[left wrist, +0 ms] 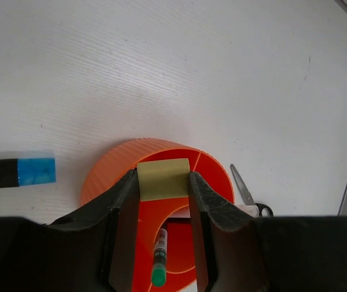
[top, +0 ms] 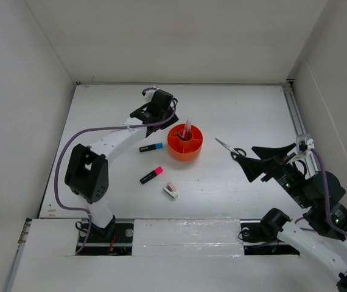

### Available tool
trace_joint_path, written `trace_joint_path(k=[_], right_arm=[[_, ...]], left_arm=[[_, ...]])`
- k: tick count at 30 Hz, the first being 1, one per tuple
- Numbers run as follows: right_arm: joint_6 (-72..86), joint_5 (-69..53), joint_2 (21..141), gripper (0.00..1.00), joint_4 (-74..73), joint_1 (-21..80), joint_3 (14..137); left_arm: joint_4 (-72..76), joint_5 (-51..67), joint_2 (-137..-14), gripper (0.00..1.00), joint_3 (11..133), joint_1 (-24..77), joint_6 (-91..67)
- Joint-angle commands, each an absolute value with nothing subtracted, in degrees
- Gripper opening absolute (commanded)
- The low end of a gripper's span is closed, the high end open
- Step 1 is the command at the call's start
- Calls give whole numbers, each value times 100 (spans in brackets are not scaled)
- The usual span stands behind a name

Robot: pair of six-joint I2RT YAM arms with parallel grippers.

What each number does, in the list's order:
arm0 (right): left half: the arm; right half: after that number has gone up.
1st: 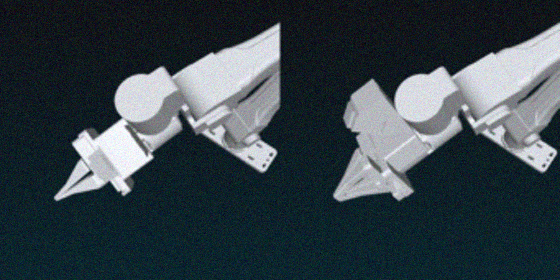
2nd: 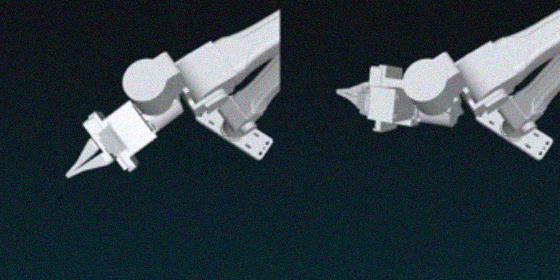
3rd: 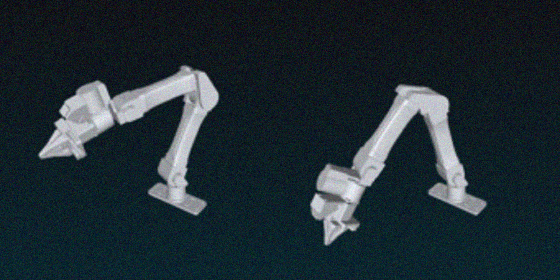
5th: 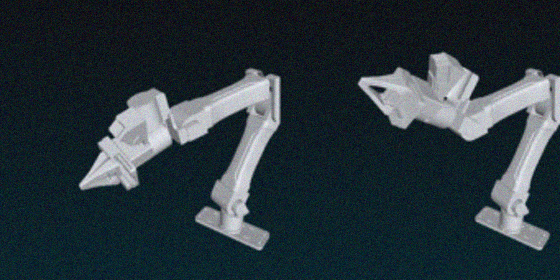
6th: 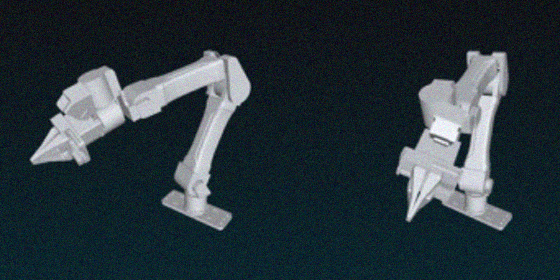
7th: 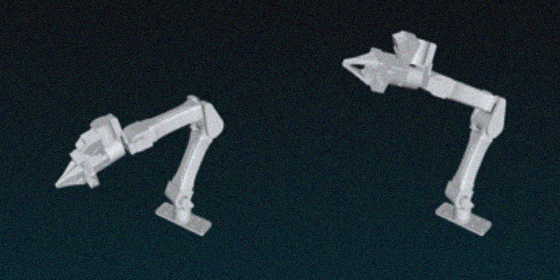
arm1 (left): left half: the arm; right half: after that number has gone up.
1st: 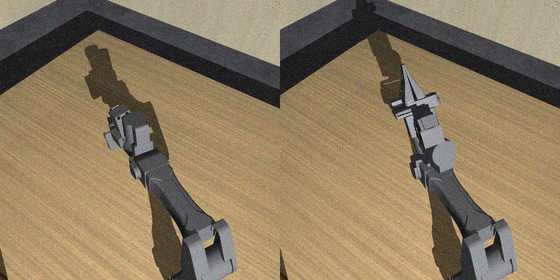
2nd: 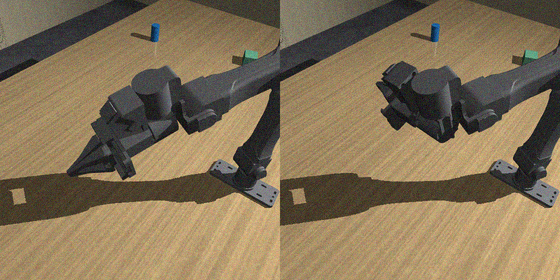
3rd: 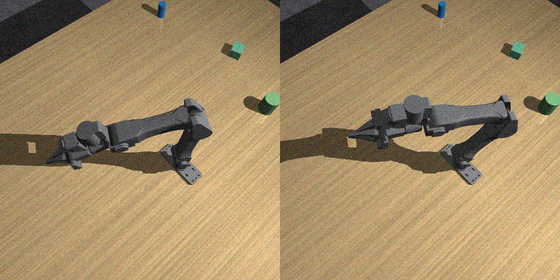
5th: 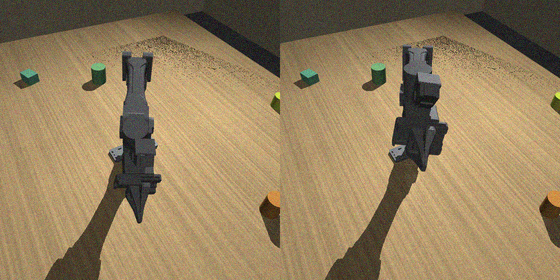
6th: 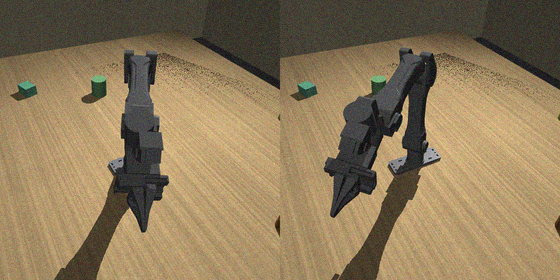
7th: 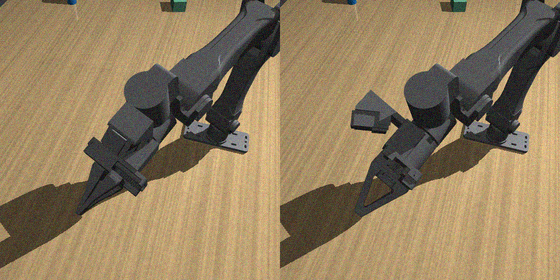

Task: Sort the stationery into containers
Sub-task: Place the stationery in the storage box.

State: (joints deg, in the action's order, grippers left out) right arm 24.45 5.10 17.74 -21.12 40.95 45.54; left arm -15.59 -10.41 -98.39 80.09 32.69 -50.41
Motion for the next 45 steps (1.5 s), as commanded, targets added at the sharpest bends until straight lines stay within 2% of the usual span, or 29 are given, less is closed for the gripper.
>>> trace_joint_path(k=[1,18,45], right_arm=[[2487,615,1723,99,-2144,4131,4843],[2435,782,1494,99,-2364,4131,4896],[2435,835,1389,99,-2470,4131,4948]], left_arm=[[-1802,-1310,-9853,0,8218,3296,-5177],[-2224,-1863,-10204,0,8666,3727,-5335],[-2391,-1916,-10362,0,8657,3841,-5396]])
